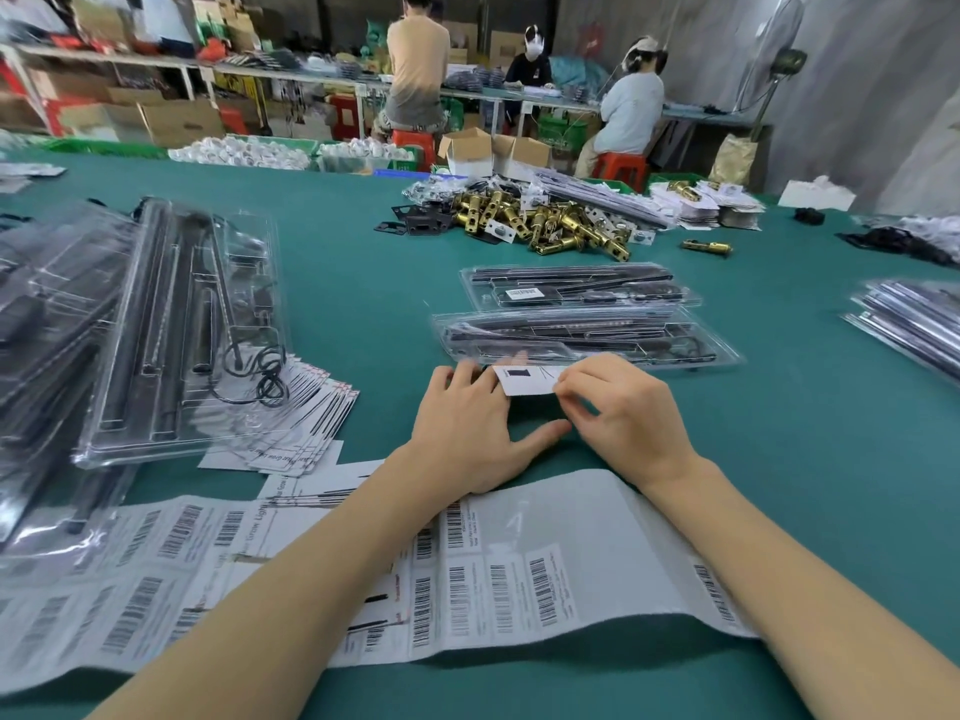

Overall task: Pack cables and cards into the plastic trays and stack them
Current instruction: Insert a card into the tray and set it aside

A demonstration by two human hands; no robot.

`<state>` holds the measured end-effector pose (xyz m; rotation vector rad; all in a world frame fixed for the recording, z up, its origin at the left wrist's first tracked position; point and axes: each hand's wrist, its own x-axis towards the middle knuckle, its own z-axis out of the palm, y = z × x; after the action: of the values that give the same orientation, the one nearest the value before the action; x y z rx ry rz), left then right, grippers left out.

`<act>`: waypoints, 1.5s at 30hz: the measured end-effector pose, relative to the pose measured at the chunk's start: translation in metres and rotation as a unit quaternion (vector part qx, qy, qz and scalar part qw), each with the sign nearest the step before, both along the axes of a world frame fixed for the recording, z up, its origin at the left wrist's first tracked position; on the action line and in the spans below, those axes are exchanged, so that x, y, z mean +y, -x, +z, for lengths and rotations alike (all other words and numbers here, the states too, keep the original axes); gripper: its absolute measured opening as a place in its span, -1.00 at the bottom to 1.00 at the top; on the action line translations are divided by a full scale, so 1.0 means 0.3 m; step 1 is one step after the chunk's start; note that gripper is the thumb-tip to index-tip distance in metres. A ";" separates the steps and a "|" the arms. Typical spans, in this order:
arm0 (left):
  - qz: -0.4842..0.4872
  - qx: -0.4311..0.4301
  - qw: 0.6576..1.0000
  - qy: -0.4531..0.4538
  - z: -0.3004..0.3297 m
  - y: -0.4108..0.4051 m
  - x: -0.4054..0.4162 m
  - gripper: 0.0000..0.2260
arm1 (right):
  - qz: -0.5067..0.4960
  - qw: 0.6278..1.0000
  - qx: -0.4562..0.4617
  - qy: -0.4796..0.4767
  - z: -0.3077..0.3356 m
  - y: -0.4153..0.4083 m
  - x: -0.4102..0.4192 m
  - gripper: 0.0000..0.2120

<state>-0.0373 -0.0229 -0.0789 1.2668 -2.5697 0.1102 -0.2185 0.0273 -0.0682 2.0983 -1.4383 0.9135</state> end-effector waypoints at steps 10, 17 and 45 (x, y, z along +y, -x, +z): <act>0.000 0.007 1.000 -0.009 -0.004 -0.014 0.004 -0.29 | 0.020 0.995 0.091 0.035 0.047 -0.051 -0.077 -0.85; -0.006 -0.004 1.000 -0.011 0.002 -0.015 0.004 -0.21 | -0.002 0.994 0.089 0.059 0.074 -0.051 -0.119 -0.84; -0.044 -0.063 0.989 -0.129 0.108 -0.085 -0.037 -0.67 | 0.045 0.953 -0.099 -0.282 0.086 0.009 -0.173 -0.86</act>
<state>-0.0119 -0.0339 -0.0465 1.2661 -2.8162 -0.1725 -0.2213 -0.0245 -0.0423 2.5510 -1.8965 0.8347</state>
